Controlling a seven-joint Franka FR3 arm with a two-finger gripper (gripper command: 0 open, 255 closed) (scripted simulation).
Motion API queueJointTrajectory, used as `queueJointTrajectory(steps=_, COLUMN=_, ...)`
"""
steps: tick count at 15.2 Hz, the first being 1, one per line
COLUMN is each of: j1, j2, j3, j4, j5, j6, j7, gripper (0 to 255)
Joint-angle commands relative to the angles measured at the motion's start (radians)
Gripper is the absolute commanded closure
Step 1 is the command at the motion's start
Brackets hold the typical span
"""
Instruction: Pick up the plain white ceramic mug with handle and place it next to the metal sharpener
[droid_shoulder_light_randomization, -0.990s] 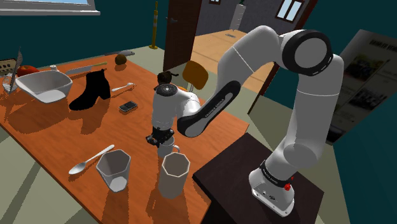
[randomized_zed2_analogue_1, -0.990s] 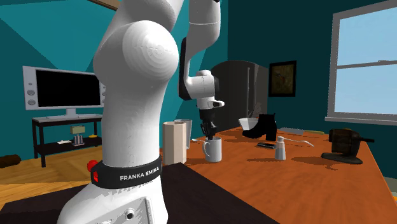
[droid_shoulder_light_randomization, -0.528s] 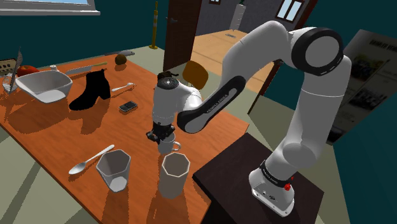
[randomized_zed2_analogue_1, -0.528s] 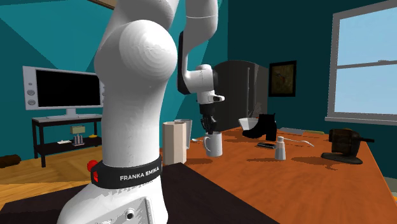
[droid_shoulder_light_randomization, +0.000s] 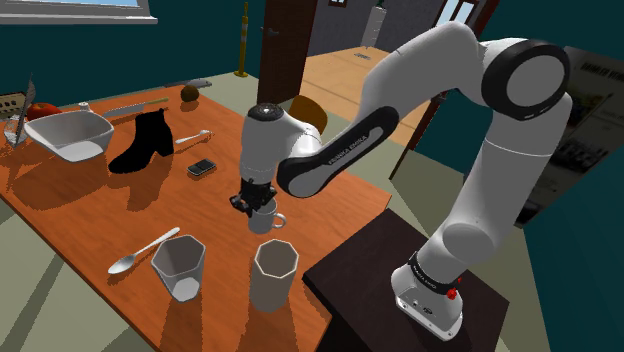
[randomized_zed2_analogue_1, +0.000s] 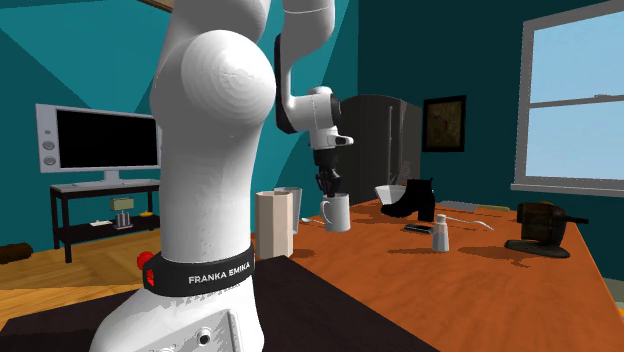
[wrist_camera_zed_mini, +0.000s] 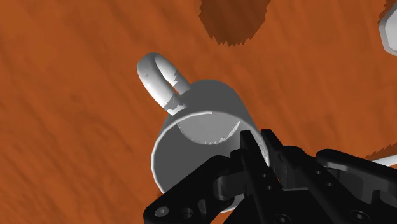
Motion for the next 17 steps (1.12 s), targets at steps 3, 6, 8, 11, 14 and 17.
queueJointTrajectory(steps=3, j1=-0.016, j2=-0.048, j3=0.023, j4=0.005, j5=0.055, j6=-0.04, j7=-0.039, gripper=255)
queueJointTrajectory(steps=6, j1=-0.025, j2=-0.083, j3=0.036, j4=0.012, j5=0.094, j6=-0.072, j7=-0.068, gripper=255)
queueJointTrajectory(steps=8, j1=-0.031, j2=-0.105, j3=0.042, j4=0.019, j5=0.118, j6=-0.094, j7=-0.087, gripper=255)
queueJointTrajectory(steps=11, j1=-0.037, j2=-0.137, j3=0.05, j4=0.03, j5=0.153, j6=-0.128, j7=-0.114, gripper=255)
queueJointTrajectory(steps=14, j1=-0.041, j2=-0.167, j3=0.055, j4=0.044, j5=0.185, j6=-0.163, j7=-0.138, gripper=255)
queueJointTrajectory(steps=17, j1=-0.044, j2=-0.195, j3=0.058, j4=0.059, j5=0.213, j6=-0.198, j7=-0.16, gripper=255)
